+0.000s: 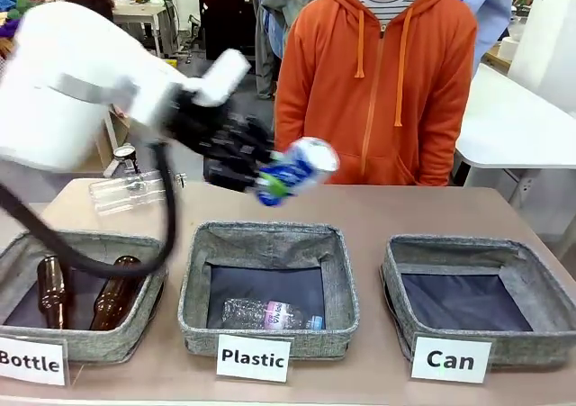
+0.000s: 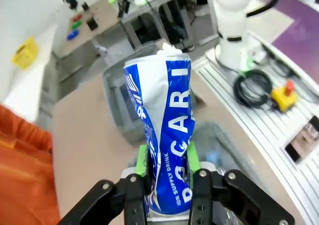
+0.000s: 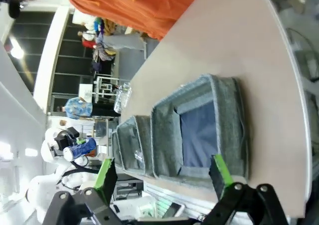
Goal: Sort the can waste into the basket.
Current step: Pick up the can waste from the table and place it in the right Fabric basket.
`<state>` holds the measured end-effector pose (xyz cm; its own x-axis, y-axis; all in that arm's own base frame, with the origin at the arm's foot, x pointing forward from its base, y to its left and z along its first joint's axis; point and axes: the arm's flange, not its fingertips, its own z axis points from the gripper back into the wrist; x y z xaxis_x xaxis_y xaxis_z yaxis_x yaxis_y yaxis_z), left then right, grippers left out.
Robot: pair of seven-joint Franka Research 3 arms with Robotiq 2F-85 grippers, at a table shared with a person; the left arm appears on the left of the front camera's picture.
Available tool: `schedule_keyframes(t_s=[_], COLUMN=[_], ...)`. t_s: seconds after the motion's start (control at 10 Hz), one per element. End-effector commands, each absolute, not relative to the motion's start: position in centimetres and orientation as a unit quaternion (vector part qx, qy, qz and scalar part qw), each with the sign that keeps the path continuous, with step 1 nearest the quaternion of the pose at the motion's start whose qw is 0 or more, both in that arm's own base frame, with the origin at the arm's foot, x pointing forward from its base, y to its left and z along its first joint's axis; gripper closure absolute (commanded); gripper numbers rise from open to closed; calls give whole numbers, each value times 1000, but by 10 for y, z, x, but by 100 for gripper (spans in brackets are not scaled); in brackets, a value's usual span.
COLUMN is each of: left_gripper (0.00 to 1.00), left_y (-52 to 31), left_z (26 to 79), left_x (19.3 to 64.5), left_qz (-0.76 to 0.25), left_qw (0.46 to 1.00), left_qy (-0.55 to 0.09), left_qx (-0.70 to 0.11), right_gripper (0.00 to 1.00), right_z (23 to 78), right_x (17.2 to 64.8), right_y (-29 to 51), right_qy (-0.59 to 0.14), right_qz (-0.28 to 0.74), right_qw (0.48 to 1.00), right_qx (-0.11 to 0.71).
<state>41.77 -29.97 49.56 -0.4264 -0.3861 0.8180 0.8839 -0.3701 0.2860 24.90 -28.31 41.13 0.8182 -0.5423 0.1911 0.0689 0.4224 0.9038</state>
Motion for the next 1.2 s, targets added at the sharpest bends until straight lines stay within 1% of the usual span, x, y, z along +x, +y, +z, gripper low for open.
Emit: schedule_keyframes(t_s=[0.0,0.1,0.2,0.3,0.4,0.5,0.6,0.8,1.1], left_gripper=[65,65,65,65,65,65,65,65,65], left_y=[-405,-463,-509,-557,-602,-636,-664,-689,-690], left_z=[493,492,485,469,454,446,436,428,423], left_x=[408,395,383,370,365,366,365,357,362], left_qz=[-778,-791,-810,-827,-833,-833,-835,-845,-849], left_qw=[373,359,348,357,375,393,411,412,420], left_qy=[-402,-401,-374,-325,-316,-321,-313,-295,-279], left_qx=[-307,-290,-290,-288,-257,-221,-189,-168,-159], right_gripper=[0,0,0,0,0,0,0,0,0], right_z=[448,457,457,453,446,460,460,460,460], right_x=[220,204,189,179,171,177,177,177,177], right_y=[-327,-343,-360,-372,-382,-361,-361,-361,-361], right_qy=[-226,-252,-245,-226,-222,-254,-254,-254,-254], right_qz=[-227,-258,-257,-253,-251,-258,-258,-258,-258], right_qw=[805,794,788,781,771,788,788,788,788], right_qx=[500,490,503,523,542,499,499,499,499])
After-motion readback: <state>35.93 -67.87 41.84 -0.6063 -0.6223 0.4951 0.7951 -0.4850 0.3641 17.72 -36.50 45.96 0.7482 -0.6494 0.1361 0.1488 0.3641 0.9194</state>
